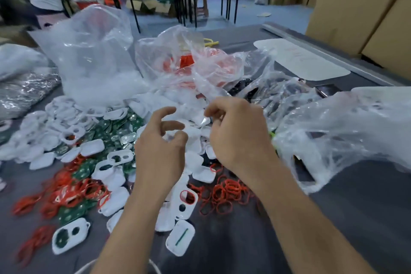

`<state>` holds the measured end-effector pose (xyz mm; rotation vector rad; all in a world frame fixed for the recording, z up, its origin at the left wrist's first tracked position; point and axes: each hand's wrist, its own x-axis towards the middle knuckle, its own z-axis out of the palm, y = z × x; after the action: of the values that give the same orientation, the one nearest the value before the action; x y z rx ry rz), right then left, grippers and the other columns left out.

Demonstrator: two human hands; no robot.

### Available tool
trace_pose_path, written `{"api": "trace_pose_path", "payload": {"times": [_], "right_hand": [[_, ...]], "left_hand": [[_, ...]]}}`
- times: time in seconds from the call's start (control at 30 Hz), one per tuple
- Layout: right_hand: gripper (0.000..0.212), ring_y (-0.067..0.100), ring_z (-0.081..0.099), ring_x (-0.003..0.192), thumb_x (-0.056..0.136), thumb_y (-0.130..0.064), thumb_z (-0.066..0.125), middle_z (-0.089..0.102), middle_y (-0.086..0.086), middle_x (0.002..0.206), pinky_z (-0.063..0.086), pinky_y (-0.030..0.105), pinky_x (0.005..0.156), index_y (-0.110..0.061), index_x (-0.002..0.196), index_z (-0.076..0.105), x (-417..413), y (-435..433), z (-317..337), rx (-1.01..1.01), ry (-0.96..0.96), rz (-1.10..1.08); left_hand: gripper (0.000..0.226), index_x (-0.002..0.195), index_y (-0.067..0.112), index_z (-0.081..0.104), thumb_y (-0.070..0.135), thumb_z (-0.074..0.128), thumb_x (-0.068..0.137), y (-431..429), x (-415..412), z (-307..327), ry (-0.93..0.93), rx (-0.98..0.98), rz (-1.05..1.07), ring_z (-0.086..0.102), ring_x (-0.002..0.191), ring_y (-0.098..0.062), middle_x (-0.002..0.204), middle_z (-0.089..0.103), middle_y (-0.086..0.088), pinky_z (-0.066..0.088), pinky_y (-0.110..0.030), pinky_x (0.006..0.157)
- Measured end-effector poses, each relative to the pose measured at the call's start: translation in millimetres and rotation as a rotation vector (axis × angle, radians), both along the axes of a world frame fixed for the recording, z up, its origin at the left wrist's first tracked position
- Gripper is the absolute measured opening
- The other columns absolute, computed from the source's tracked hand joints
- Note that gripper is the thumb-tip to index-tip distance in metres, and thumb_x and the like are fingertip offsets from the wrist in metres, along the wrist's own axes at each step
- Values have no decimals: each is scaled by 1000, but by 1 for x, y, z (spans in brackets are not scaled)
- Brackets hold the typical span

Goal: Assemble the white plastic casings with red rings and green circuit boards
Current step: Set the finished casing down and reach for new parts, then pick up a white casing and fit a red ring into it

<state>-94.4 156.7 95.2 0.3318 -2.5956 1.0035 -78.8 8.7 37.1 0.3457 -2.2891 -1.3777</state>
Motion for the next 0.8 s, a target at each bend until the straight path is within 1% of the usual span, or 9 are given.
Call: {"api": "trace_pose_path", "payload": {"times": [0.1, 0.17, 0.23, 0.37, 0.47, 0.53, 0.6, 0.7, 0.8], "right_hand": [[49, 22, 64, 118, 86, 4, 58, 71, 5, 128, 51, 28, 99, -16, 130, 69, -42, -33, -36, 69, -331, 176], [55, 25, 57, 131, 88, 1, 58, 64, 7, 140, 45, 32, 110, -16, 140, 61, -65, -47, -55, 154, -414, 218], [58, 29, 54, 134, 88, -5, 58, 61, 9, 144, 44, 39, 112, -19, 144, 57, -81, -56, -66, 220, -428, 233], [49, 29, 61, 124, 83, -9, 62, 68, 7, 133, 50, 38, 104, -18, 131, 67, -97, -62, -67, 240, -399, 250], [13, 23, 65, 79, 83, -18, 65, 73, -2, 80, 50, 28, 65, -27, 84, 75, -98, -52, -72, 186, -342, 161], [28, 21, 57, 60, 87, -22, 64, 58, -6, 55, 39, 27, 52, -24, 59, 61, -97, -44, -78, 152, -320, 108], [15, 24, 66, 74, 90, -22, 66, 72, -2, 73, 51, 30, 62, -29, 79, 75, -94, -40, -76, 126, -307, 63], [54, 33, 65, 115, 87, -10, 73, 73, 8, 121, 51, 40, 99, -22, 139, 63, -90, -39, -75, 96, -130, -43], [55, 29, 65, 114, 81, 6, 71, 73, 8, 118, 48, 34, 100, -21, 130, 70, -79, -53, -72, 87, 68, 52]], "left_hand": [[48, 136, 36, 49, 19, 62, 93, -24, -11, -17, -182, -165, -20, 59, 104, 2, 127, 61, 13, 47, -12, 79], [48, 144, 24, 47, 21, 58, 97, -38, -18, -29, -295, -312, -70, 47, 132, -18, 145, 48, 2, 40, -32, 108], [48, 146, 18, 47, 23, 54, 100, -46, -22, -38, -334, -400, -135, 39, 141, -22, 152, 44, -2, 32, -37, 116], [41, 140, 18, 56, 25, 55, 100, -53, -28, -48, -266, -445, -110, 44, 137, -21, 149, 49, -1, 33, -40, 116], [32, 129, 23, 68, 21, 61, 98, -57, -28, -50, -225, -365, -45, 51, 129, -14, 140, 58, 8, 37, -28, 109], [27, 115, 27, 75, 13, 63, 95, -59, -24, -51, -191, -295, 17, 59, 109, -5, 120, 68, 15, 40, -17, 93], [30, 102, 28, 77, 6, 61, 92, -62, -21, -48, -146, -258, 85, 59, 84, 0, 94, 69, 20, 40, -7, 77], [38, 113, 29, 78, 3, 61, 91, -63, -20, -43, -153, -230, 200, 62, 88, -10, 108, 75, 9, 45, -19, 79], [36, 120, 33, 75, 12, 65, 92, -68, -19, -38, -139, -193, 257, 62, 95, -3, 114, 75, 11, 41, -15, 86]]}}
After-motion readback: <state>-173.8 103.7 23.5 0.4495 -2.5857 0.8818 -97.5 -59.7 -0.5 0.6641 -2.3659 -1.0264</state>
